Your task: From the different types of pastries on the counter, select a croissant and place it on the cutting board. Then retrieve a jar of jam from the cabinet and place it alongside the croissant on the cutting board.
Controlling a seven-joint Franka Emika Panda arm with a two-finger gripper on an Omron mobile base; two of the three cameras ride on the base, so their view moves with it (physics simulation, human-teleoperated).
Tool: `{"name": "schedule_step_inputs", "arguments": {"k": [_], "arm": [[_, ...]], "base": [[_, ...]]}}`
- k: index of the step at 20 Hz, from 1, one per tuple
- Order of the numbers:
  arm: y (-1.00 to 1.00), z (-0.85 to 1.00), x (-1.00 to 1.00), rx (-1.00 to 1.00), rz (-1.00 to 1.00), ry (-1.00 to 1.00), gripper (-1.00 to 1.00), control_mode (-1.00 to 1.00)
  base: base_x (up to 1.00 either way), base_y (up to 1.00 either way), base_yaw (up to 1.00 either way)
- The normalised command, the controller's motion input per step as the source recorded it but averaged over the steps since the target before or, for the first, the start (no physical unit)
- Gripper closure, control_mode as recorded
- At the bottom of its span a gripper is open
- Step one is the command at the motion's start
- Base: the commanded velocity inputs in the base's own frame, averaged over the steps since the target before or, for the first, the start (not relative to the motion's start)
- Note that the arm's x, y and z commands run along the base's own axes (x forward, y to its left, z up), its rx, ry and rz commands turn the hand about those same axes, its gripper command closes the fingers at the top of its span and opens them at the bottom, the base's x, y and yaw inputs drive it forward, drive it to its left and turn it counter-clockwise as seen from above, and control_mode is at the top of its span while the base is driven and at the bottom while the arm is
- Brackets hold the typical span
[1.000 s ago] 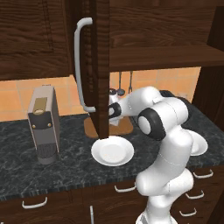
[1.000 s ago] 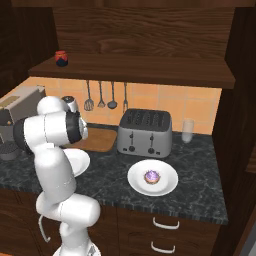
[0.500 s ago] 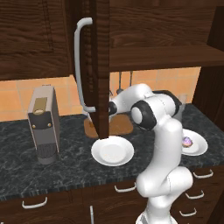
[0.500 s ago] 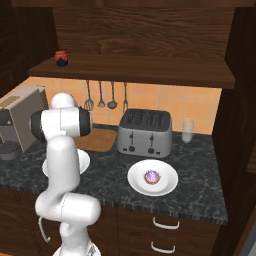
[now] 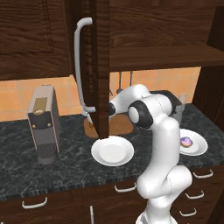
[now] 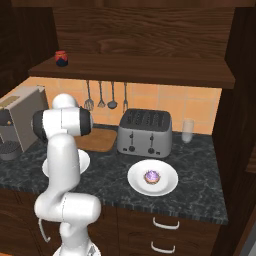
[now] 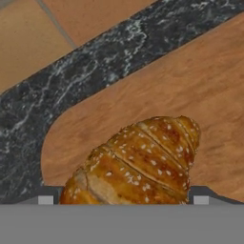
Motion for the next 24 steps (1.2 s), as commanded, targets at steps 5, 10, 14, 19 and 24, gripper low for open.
{"name": "schedule_step_inputs", "arguments": {"k": [5, 10, 14, 19, 24], "arm": [[-0.02, -0.01, 0.04, 0.0, 0.0, 0.0, -1.0, -1.0], [-0.1, 0.05, -0.02, 0.01, 0.0, -0.02, -1.0, -1.0], [-0.1, 0.21, -0.18, 0.02, 0.0, -0.07, -1.0, -1.0], [0.0, 0.02, 0.0, 0.0, 0.0, 0.0, -1.0, -1.0], [-0.16, 0.83, 0.0, 0.04, 0.0, -0.11, -1.0, -1.0]], "base": [[0.0, 0.0, 0.0], [0.0, 0.0, 0.0], [0.0, 0.0, 0.0], [0.0, 0.0, 0.0], [0.0, 0.0, 0.0]]}}
